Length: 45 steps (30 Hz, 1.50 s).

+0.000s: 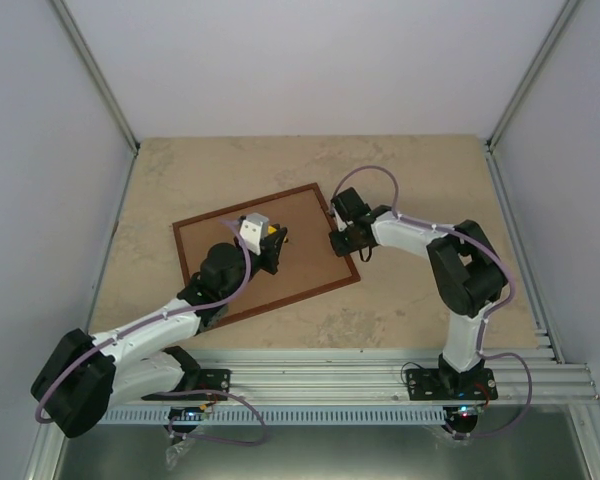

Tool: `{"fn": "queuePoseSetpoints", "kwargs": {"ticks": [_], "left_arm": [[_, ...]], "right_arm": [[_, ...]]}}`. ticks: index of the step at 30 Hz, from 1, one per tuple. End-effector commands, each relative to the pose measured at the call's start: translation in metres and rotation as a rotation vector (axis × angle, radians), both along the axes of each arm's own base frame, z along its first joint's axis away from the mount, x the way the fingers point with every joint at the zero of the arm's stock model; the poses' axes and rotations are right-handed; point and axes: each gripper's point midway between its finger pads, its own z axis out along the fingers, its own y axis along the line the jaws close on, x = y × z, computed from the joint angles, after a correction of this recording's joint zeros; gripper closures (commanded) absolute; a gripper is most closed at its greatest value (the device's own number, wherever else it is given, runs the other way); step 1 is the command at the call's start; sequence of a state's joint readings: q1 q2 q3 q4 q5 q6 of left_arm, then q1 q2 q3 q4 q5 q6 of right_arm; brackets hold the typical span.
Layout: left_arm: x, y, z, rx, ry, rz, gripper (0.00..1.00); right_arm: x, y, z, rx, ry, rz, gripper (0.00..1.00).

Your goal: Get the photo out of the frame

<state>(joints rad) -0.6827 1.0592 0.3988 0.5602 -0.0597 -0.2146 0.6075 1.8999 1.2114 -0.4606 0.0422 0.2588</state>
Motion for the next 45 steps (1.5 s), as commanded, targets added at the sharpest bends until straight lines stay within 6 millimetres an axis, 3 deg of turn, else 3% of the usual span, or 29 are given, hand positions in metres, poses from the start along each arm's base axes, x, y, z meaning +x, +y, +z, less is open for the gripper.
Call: {"fn": "queuePoseSetpoints", "kwargs": {"ticks": [1, 11, 18, 31, 35, 39, 45], "left_arm": [[0.002, -0.001, 0.003, -0.018, -0.013, 0.005, 1.00], [0.002, -0.004, -0.001, -0.018, -0.003, -0.008, 1.00], [0.002, -0.007, -0.001, -0.022, 0.002, -0.020, 1.00], [0.000, -0.003, 0.020, -0.078, -0.027, -0.009, 1.00], [0.001, -0.002, 0.026, -0.112, -0.016, 0.002, 1.00], [0.010, 0.012, 0.025, -0.166, 0.031, 0.080, 1.00], [0.008, 0.013, 0.029, -0.298, 0.096, -0.014, 1.00]], "right_arm": [[0.006, -0.002, -0.004, -0.040, -0.001, -0.015, 0.64], [0.008, -0.006, -0.012, -0.050, 0.010, -0.050, 0.81], [0.008, -0.008, 0.000, 0.042, 0.019, -0.068, 0.93], [-0.008, 0.020, 0.099, 0.287, -0.180, 0.098, 0.62], [-0.031, 0.041, 0.117, 0.318, -0.266, 0.226, 0.53], [-0.055, 0.061, 0.136, 0.354, -0.369, 0.351, 0.45], [-0.093, 0.086, 0.165, 0.386, -0.541, 0.499, 0.36]]}}
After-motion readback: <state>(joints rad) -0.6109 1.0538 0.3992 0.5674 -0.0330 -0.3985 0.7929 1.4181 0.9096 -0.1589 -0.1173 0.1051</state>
